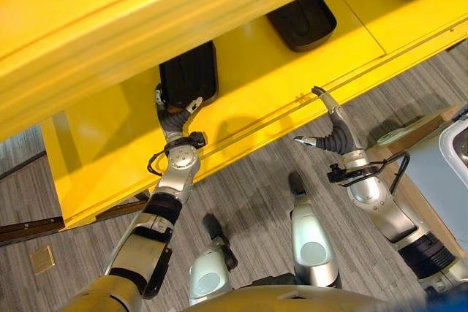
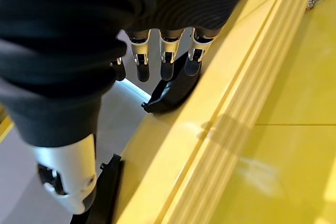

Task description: Move parts from the plastic box to the shelf.

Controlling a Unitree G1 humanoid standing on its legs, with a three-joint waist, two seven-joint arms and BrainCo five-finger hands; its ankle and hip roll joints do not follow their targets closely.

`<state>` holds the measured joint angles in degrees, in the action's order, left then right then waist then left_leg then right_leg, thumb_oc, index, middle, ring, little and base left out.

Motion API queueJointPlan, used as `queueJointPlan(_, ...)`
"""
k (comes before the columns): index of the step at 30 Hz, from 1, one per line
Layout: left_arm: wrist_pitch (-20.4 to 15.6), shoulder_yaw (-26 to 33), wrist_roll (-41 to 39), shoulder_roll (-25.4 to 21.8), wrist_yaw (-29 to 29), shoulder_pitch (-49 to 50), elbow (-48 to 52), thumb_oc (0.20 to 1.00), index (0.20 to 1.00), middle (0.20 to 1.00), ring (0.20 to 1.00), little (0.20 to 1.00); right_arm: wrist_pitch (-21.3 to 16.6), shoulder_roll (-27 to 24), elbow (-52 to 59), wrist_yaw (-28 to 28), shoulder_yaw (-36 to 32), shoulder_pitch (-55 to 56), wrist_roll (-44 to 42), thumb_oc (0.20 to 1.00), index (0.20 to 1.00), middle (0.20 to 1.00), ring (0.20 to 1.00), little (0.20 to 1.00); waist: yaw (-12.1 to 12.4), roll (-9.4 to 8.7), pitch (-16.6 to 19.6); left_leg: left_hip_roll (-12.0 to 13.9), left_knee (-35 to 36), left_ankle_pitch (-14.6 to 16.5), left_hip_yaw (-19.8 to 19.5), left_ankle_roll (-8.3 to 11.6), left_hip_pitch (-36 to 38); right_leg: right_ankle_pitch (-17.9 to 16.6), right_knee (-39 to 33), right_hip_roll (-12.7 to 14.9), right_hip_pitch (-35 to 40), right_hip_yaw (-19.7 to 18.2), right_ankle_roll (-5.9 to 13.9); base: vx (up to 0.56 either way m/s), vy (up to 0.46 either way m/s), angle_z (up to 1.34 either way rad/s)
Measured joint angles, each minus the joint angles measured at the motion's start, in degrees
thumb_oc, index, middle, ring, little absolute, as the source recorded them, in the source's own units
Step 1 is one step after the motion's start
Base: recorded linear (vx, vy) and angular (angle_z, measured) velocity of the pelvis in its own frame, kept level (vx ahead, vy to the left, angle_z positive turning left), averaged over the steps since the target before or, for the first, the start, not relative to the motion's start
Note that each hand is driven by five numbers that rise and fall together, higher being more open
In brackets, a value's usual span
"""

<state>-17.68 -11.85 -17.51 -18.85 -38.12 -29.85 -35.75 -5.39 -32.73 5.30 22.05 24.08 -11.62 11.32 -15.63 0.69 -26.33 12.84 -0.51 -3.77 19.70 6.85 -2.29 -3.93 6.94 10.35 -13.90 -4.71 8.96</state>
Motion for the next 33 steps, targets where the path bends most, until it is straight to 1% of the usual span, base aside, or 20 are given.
queueJointPlan(3,-0.6,0.0,0.1,-0.5,0.3,-1.0,0.2,1.0,1.0,1.0,1.0,1.0,0.1,0.0,0.0,0.0,0.3,0.2,0.0,1.0,1.0,1.0,1.0,1.0,0.0,-0.27,-0.3,0.3,-0.4,0.0,0.1,0.09,-0.9,-0.1,0.3,-0.3,-1.2,-0.3,-0.24,-0.04,-0.017,-0.07)
queueJointPlan(10,-0.7,-0.8,-0.1,-0.5,1.6,-1.7,0.2,1.0,1.0,1.0,1.0,1.0,0.1,0.0,0.0,0.2,0.6,0.2,0.0,1.0,1.0,1.0,1.0,1.0,0.1,-0.31,-0.4,0.2,-0.5,0.1,0.3,0.18,-0.9,-0.1,0.6,-0.4,-1.3,-0.7,-0.2,-0.01,-0.003,-0.02)
queueJointPlan(15,-1.3,-1.9,0.7,0.7,2.0,-1.2,0.3,1.0,1.0,1.0,1.0,1.0,-0.1,0.0,-0.1,0.2,0.8,0.4,0.0,1.0,1.0,1.0,1.0,1.0,0.5,-0.31,-0.4,0.2,-0.6,0.1,0.1,0.18,-0.5,0.0,0.6,-0.4,-0.9,-0.6,-0.2,0.0,0.0,0.0)
queueJointPlan(17,-1.3,-3.9,1.3,1.0,2.0,-0.3,1.0,1.0,1.0,1.0,1.0,1.0,-0.1,0.1,-0.1,0.3,0.9,0.4,0.0,1.0,1.0,1.0,1.0,1.0,0.6,-0.32,-0.4,0.3,-0.7,0.1,0.1,0.16,-0.1,0.0,0.6,-0.4,-0.3,-0.6,-0.22,0.0,0.0,0.0)
queueJointPlan(19,-1.5,-4.0,1.3,2.1,2.7,0.0,1.2,1.0,1.0,1.0,1.0,1.0,-0.1,0.1,-0.2,0.5,1.4,0.4,0.0,1.0,1.0,1.0,1.0,1.0,0.9,-0.33,-0.4,0.3,-0.7,0.2,0.0,0.1,0.3,0.0,0.6,-0.4,0.2,-0.4,-0.25,0.02,-0.019,0.03)
queueJointPlan(24,-1.6,-5.9,1.4,2.6,3.2,1.1,2.5,1.0,1.0,1.0,1.0,1.0,-0.1,0.1,-0.2,0.7,1.6,0.6,0.0,1.0,1.0,1.0,1.0,1.0,1.0,-0.54,-0.3,0.4,-0.7,0.2,-0.2,0.11,0.3,0.1,0.5,-0.4,0.6,-0.1,-0.34,0.01,-0.005,0.01)
queueJointPlan(31,-2.4,-6.5,1.4,5.0,3.2,2.0,3.5,1.0,1.0,1.0,1.0,1.0,-0.1,0.3,-1.7,1.1,2.3,0.6,0.1,1.0,1.0,1.0,1.0,1.0,1.5,-1.02,-0.1,0.4,-0.8,0.2,-0.6,0.12,0.3,0.0,0.5,-0.4,0.7,0.1,-0.37,0.0,0.0,0.0)
queueJointPlan(33,-2.8,-6.8,1.5,4.9,3.2,1.9,3.5,1.0,1.0,1.0,1.0,1.0,-0.1,0.5,-2.3,1.3,2.4,0.7,0.1,1.0,1.0,1.0,1.0,1.0,1.8,-1.24,-0.1,0.4,-0.8,0.2,-0.6,0.12,0.2,0.0,0.5,-0.4,0.7,0.1,-0.37,0.0,0.0,0.0)
